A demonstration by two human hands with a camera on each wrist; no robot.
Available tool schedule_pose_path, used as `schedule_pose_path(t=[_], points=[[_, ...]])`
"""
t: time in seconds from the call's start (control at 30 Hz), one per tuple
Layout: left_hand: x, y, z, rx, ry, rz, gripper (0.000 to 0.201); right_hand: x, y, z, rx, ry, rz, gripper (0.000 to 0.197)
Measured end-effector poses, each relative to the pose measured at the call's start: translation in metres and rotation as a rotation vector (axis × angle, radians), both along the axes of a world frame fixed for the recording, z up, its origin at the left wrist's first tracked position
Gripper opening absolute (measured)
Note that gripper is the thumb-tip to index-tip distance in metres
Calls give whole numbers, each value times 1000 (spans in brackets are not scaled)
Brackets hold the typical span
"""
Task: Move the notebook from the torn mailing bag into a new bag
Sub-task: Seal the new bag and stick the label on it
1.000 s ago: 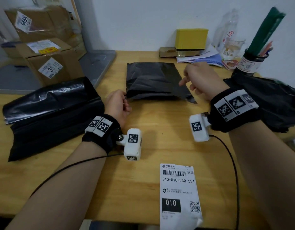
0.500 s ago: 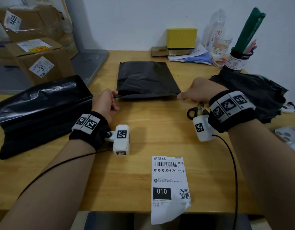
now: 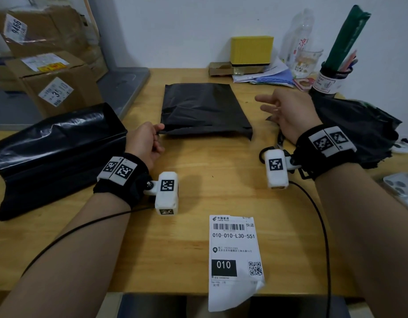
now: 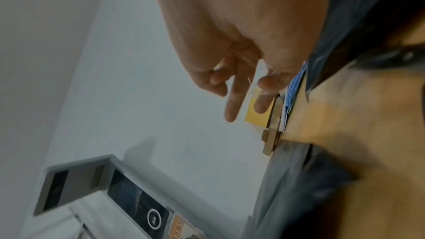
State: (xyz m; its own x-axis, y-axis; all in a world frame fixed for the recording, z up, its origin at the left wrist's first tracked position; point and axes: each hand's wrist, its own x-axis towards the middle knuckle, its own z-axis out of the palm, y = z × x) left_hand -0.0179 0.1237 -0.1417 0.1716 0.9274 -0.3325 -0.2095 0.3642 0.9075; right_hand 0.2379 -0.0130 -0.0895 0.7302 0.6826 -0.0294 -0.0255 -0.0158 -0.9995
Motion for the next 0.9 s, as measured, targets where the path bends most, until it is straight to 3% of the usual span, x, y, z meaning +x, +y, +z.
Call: schedule_pose_path(t=[0.13, 0.3, 0.47, 0.57, 0.9], points=[[-2, -1, 1, 0, -5, 6, 28, 3, 1, -1, 44, 74, -82, 22], [-5, 4, 1, 9, 64, -66, 39, 11, 0, -6, -341, -279, 67, 23], [-13, 9, 2, 164, 278, -126, 54, 8, -3, -5, -524, -465, 258, 11], [-17, 11, 1, 178, 302, -139, 52, 9, -3, -2, -674, -625, 359, 19], [-21, 7, 3, 191, 295, -202, 36, 12, 7, -4, -819, -646, 413, 33]])
